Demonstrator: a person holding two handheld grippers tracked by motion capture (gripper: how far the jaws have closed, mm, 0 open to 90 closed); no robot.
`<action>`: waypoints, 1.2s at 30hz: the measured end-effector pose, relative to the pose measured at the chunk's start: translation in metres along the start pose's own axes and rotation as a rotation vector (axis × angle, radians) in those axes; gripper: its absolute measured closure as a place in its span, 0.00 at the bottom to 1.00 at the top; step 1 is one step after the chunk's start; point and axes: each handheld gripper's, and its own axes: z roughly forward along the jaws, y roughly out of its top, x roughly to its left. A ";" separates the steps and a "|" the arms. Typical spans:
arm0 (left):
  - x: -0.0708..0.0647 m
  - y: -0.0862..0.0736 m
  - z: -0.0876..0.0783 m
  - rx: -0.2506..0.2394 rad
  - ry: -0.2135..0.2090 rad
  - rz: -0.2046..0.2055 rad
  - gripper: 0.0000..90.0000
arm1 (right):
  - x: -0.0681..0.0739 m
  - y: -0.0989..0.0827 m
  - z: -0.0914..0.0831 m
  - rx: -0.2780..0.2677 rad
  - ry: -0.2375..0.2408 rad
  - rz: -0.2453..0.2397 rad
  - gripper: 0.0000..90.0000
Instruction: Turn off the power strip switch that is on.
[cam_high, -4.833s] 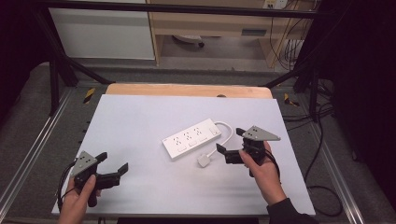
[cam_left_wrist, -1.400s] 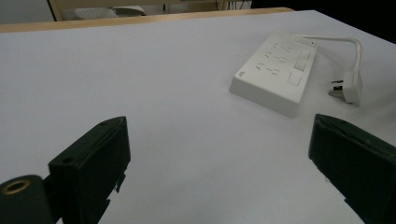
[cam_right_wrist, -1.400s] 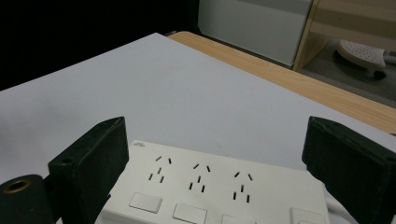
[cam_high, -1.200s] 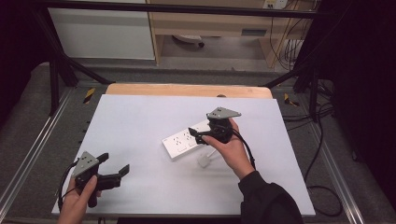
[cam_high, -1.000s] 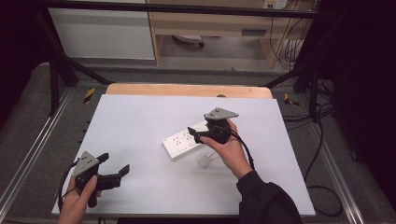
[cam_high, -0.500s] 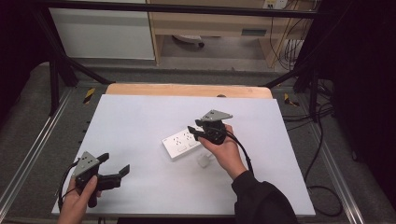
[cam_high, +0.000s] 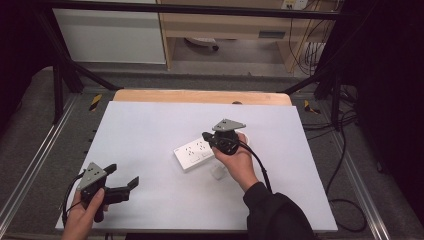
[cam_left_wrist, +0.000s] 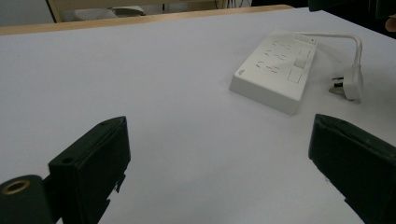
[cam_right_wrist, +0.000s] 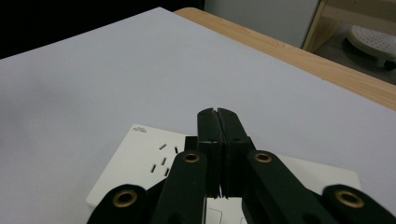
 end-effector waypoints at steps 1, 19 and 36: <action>0.000 0.000 0.000 0.001 0.000 0.001 0.06 | 0.000 0.000 0.001 0.001 0.000 0.000 1.00; -0.001 0.000 0.001 0.007 -0.001 0.005 0.06 | 0.002 -0.009 0.014 0.062 0.017 0.009 1.00; -0.001 -0.001 0.001 0.012 -0.001 0.005 0.06 | 0.001 -0.021 0.021 0.096 0.020 0.031 1.00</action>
